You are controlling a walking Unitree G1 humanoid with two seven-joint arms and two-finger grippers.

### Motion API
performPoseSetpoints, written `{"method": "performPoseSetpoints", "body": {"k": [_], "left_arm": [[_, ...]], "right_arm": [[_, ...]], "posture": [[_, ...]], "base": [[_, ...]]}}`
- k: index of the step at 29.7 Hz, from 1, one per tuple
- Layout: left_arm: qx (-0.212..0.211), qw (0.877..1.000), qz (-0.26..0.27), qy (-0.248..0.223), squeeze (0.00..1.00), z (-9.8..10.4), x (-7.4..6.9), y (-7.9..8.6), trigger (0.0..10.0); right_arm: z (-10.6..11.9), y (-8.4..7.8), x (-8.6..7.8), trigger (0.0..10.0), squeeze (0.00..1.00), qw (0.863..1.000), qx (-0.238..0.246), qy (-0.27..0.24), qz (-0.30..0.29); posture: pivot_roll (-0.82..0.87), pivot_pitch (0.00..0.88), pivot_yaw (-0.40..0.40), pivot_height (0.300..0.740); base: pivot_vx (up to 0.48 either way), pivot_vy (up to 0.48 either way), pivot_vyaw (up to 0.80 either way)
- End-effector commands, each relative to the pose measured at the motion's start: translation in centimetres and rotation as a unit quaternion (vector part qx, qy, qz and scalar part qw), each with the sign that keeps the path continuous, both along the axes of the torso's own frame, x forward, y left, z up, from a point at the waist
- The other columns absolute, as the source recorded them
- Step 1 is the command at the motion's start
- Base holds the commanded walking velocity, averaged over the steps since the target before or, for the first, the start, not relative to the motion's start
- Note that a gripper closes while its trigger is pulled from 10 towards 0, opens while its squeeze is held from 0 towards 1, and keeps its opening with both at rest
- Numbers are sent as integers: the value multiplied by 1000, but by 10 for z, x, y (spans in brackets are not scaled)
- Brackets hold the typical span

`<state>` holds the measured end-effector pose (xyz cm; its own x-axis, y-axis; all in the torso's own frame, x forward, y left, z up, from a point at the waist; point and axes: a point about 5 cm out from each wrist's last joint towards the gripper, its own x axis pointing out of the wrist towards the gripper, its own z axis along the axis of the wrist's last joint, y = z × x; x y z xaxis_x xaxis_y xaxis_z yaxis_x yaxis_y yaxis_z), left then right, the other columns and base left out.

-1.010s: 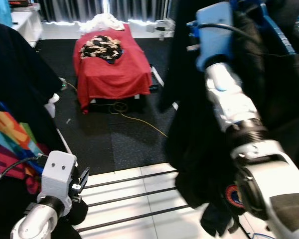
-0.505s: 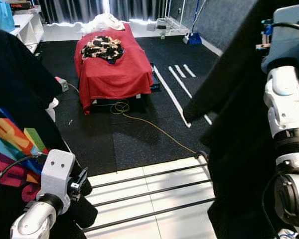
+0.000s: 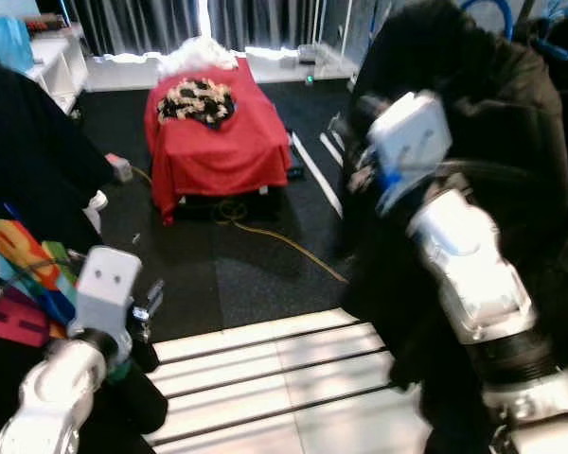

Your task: Hang hanger

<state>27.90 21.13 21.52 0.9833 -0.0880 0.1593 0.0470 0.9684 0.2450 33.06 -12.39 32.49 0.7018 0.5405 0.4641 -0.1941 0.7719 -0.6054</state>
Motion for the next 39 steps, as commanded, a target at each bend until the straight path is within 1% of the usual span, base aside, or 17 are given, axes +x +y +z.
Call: {"method": "performPoseSetpoints", "body": {"k": [1, 2, 3, 4, 5, 6, 7, 8, 10, 11, 13, 14, 15, 21, 26, 31, 39], "left_arm": [[6, 1000, -6, 5, 0, -1, 2, 0, 10000], [6, 1000, -6, 5, 0, -1, 2, 0, 10000], [4, 1000, -17, 5, 0, 0, 4, -4, 10000], [4, 1000, -17, 5, 0, 0, 4, -4, 10000], [0, 1000, -28, 4, 0, 0, 5, -9, 10000], [0, 1000, -28, 4, 0, 0, 5, -9, 10000], [-6, 999, -38, 1, 0, 1, 8, -15, 10000], [-6, 999, -38, 1, 0, 1, 8, -15, 10000], [-17, 999, -51, -5, 0, 6, 13, -25, 10000], [-17, 999, -51, -5, 0, 6, 13, -25, 10000], [-18, 998, -60, -2, 0, 8, 16, -31, 10000], [-18, 998, -60, -2, 0, 8, 16, -31, 10000], [-17, 998, -65, 3, 0, 7, 17, -34, 10000], [-27, 996, -72, 33, 0, -5, 16, -41, 10000], [-31, 996, -72, 33, 0, -6, 17, -44, 10000], [-41, 996, -72, 33, 0, -4, 22, -50, 10000], [-41, 996, -74, 35, 0, -5, 21, -53, 10000]], "right_arm": [[-9, 5, -12, 10000, 0, 1000, -13, 16, 22], [-9, 5, -12, 10000, 0, 1000, -13, 16, 22], [-28, -1, -15, 10000, 0, 999, -11, 48, 12], [-28, -1, -15, 10000, 0, 999, -11, 48, 12], [-51, -5, -20, 10000, 0, 997, -9, 83, 4], [-51, -5, -20, 10000, 0, 997, -9, 83, 4], [-77, -13, -20, 10000, 0, 991, 23, 130, -27], [-77, -13, -20, 10000, 0, 991, 23, 130, -27], [-118, -31, -16, 10000, 0, 966, 103, 201, -125], [-118, -31, -16, 10000, 0, 966, 103, 201, -125], [-132, -38, -13, 10000, 0, 941, 170, 236, -173], [-132, -38, -13, 10000, 0, 941, 170, 236, -173], [-134, -38, -12, 10000, 0, 933, 194, 246, -178], [-130, -27, -13, 10000, 0, 935, 199, 245, -161], [-128, -26, -15, 10000, 0, 935, 204, 247, -155], [-126, -23, -16, 10000, 0, 931, 218, 246, -161], [-127, -23, -17, 10000, 0, 928, 225, 247, -167]], "posture": [[-91, 203, -4, 740], [-91, 203, -4, 740], [-99, 202, -4, 740], [-99, 202, -4, 740], [-98, 202, -5, 740], [-98, 202, -5, 740], [-98, 201, -4, 740], [-98, 201, -4, 740], [-94, 198, -1, 740], [-94, 198, -1, 740], [-92, 196, 1, 740], [-92, 196, 1, 740], [-88, 195, 2, 740], [-81, 195, 0, 740], [-81, 195, -2, 740], [-79, 202, -1, 740], [-77, 203, -1, 740]], "base": [[0, 0, 0], [0, 0, 0], [0, 0, 0], [0, 0, 0], [0, 0, 0], [0, 0, 0], [0, 0, 0], [0, 0, 0], [0, 0, 0], [0, 0, 0], [0, 0, 0], [0, 0, 0], [0, 0, 0], [0, 0, 0], [0, 0, 0], [0, 0, 0], [0, 0, 0]]}}
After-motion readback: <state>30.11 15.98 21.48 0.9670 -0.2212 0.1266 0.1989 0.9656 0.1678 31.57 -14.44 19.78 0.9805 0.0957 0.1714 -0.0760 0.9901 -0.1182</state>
